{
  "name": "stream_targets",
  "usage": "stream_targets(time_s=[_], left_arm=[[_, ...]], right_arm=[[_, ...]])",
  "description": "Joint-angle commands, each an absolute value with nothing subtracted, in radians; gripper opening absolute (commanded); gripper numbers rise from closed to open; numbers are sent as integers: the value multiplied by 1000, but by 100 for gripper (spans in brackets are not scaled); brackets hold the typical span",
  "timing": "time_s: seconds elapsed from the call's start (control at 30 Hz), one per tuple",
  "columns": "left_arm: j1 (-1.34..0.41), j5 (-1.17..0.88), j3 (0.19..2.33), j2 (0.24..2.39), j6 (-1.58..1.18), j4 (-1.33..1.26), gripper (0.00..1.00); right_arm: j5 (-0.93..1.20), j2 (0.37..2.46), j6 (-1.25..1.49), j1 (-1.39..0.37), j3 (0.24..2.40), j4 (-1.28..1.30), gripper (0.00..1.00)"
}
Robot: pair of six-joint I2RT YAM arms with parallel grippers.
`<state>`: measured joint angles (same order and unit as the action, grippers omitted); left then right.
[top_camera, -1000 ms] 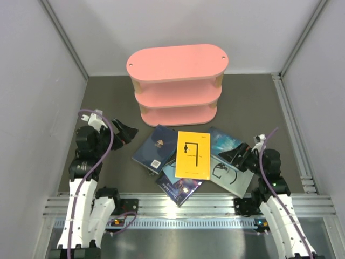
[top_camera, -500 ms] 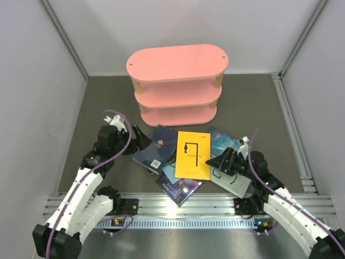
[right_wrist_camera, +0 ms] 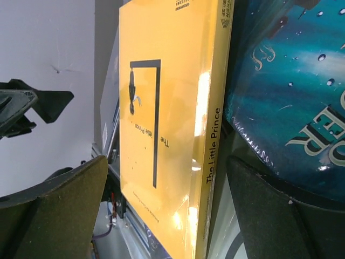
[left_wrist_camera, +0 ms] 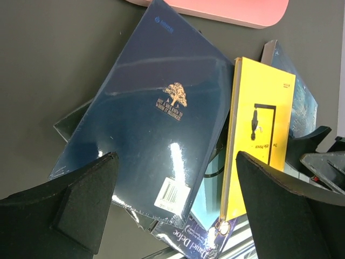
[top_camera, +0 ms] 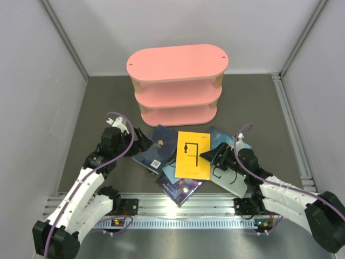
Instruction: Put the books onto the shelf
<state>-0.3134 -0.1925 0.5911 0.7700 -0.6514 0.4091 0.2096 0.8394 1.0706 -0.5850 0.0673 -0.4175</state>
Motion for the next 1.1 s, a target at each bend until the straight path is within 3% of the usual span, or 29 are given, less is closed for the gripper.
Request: stream_targets(time_s=[0.0, 0.13, 0.17, 0.33, 0.37, 0.43, 0.53, 0.77, 1.07], left_arm=[[-319, -181, 575, 747, -634, 374, 95], [-322, -183, 557, 738, -640, 373, 95], [-322, -186, 549, 736, -643, 370, 95], [-328, -193, 534, 738, -657, 344, 95], [-330, -202, 534, 738, -658, 339, 95], [-340, -209, 541, 738, -657, 341, 97], [-373, -196, 572, 733, -647, 356, 99], [-495, -178, 641, 749, -683, 338, 99], [-551, -365, 588, 732, -788, 63, 99]], right_arm=[[152, 957, 1074, -612, 35, -451, 89], [159, 1008, 1088, -647, 31, -529, 69], [163, 1017, 1091, -659, 31, -564, 57], [175, 1052, 1095, -729, 32, -655, 27], [178, 1052, 1098, -736, 35, -670, 14], [189, 1032, 1097, -744, 43, -669, 0], [212, 942, 1085, -745, 83, -599, 0], [160, 669, 982, -742, 407, -126, 0], [215, 649, 1005, -742, 563, -84, 0]])
